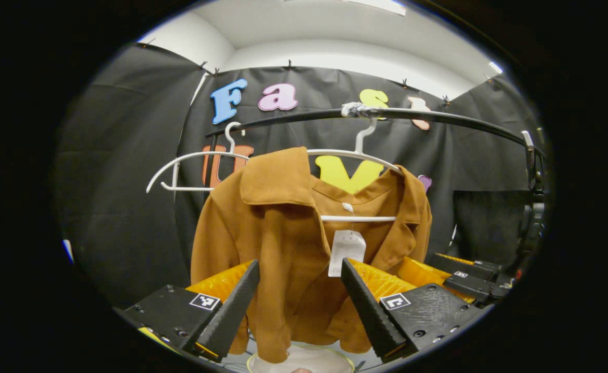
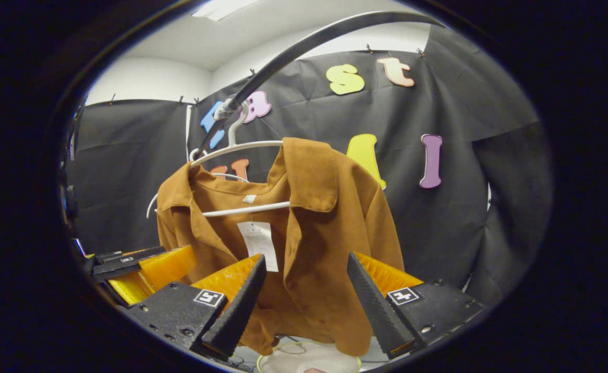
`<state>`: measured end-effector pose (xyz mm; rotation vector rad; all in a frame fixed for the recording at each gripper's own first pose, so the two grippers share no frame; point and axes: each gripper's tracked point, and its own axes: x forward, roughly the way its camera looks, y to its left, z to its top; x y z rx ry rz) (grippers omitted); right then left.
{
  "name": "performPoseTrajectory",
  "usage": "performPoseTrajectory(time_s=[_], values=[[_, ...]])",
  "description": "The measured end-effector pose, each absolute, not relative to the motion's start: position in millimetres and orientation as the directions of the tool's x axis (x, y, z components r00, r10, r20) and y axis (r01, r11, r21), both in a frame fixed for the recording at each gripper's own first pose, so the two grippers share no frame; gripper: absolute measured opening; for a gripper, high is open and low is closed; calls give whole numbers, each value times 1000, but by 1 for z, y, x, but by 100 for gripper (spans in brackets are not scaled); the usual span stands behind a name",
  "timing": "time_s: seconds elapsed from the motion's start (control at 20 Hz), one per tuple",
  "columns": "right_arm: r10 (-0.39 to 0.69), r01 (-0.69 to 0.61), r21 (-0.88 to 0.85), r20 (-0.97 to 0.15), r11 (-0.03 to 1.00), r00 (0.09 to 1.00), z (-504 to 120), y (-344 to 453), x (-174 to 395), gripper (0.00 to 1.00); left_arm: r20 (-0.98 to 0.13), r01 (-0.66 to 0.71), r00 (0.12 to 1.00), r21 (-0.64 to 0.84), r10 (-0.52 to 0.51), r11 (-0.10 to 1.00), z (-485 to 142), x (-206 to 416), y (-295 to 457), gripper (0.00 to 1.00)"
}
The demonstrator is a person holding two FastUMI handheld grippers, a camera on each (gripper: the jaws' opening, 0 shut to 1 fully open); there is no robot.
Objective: Grasp the clothes on the hanger with both hands and then place them into the laundry hamper below.
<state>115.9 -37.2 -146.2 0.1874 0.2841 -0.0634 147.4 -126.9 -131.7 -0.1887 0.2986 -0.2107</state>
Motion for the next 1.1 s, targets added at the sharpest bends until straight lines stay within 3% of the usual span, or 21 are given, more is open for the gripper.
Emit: performPoseTrajectory(time_s=[0.2,0.35,0.9,1.0,1.1], values=[[-23,74,174,-282,982,959,-143,-38,143,99,-293,125,933,-286,-211,950,-135,172,-131,100],[-32,80,157,-288,984,957,-146,-40,159,99,-307,99,930,-316,-200,944,-137,186,-136,97],[-94,112,44,-305,993,948,-163,-41,209,99,-395,-99,919,-208,9,973,-176,230,-103,100],[-117,129,19,-300,991,947,-162,-40,214,99,-383,-115,923,-206,28,972,-176,235,-100,96],[-138,148,12,-293,989,946,-164,-43,218,96,-368,-117,929,-203,35,972,-176,240,-100,100]])
